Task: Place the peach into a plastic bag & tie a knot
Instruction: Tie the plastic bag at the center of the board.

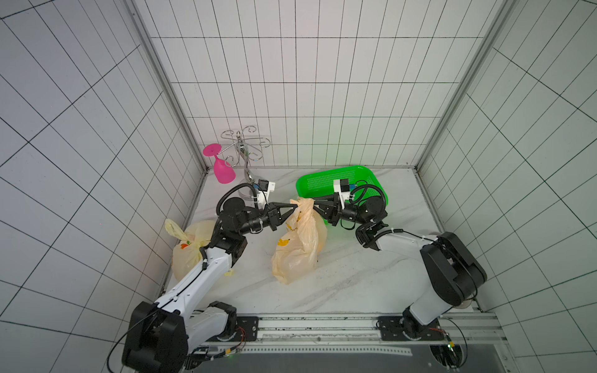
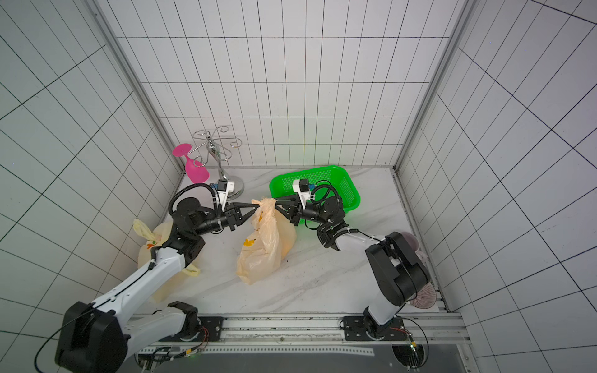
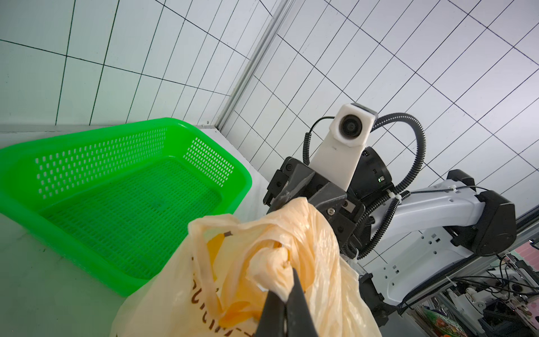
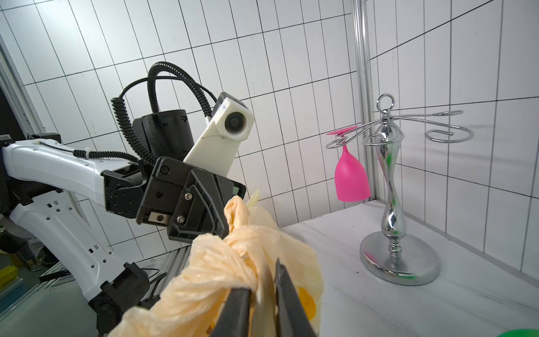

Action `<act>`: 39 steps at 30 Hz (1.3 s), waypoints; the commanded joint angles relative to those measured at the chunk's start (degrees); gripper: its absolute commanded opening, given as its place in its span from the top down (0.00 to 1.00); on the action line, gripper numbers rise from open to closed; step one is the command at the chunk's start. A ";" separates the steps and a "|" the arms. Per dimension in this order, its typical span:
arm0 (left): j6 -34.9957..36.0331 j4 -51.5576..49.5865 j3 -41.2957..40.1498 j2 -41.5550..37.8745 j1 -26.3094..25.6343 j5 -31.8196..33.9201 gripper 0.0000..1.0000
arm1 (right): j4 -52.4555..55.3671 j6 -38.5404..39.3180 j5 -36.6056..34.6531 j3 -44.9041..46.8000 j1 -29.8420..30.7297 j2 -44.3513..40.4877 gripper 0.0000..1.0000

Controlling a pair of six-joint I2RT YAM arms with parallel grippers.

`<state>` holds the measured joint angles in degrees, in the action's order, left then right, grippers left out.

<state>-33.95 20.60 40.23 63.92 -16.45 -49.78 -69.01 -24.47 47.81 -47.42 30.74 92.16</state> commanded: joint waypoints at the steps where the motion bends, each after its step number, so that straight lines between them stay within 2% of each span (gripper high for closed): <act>1: -0.64 2.83 -0.67 0.39 0.58 -0.65 1.00 | 7.40 4.67 -3.64 2.33 -0.75 -4.53 0.81; 5: -0.28 4.09 -1.20 1.23 1.07 -1.82 1.00 | 20.55 6.78 -10.99 5.83 -1.43 -12.23 0.79; 8: 0.09 4.32 -0.92 1.82 1.07 -2.92 1.00 | 38.22 6.96 -17.21 5.77 -1.48 -20.26 0.79; 11: 1.64 3.16 -0.31 2.19 1.08 -3.65 1.00 | 56.15 2.65 -22.08 4.13 -1.38 -26.76 0.79; 13: 2.46 2.50 -0.08 2.59 1.15 -3.78 1.00 | 66.68 1.56 -22.13 2.87 -1.17 -29.90 0.79; 15: 2.73 2.25 0.03 3.24 1.15 -4.32 1.00 | 72.77 -0.67 -22.65 2.52 -0.69 -32.79 0.79; 19: 3.53 1.81 0.74 4.32 1.15 -5.44 1.00 | 76.84 -4.43 -24.21 1.43 2.45 -34.61 0.78; 26: 4.97 -0.20 2.05 5.68 1.24 -6.08 1.00 | 78.07 -3.64 -27.19 -2.11 13.11 -32.21 0.75; 31: 4.69 0.21 1.45 5.97 1.02 -5.61 1.00 | 77.73 -2.86 -29.72 -8.27 17.95 -28.20 0.66; 34: 4.26 0.62 0.80 5.61 0.80 -5.12 1.00 | 79.45 -4.20 -33.53 -14.00 20.01 -22.86 0.59; 37: 3.52 1.76 -0.26 5.42 0.64 -4.58 1.00 | 81.54 -7.41 -39.25 -19.80 22.38 -18.61 0.40; 39: 2.79 3.07 -0.87 5.95 0.54 -4.68 1.00 | 85.02 -8.57 -41.14 -24.52 23.64 -15.76 0.32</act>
<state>-30.44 21.58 40.34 69.67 -15.66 -54.89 11.57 -30.11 12.60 -61.45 52.58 74.39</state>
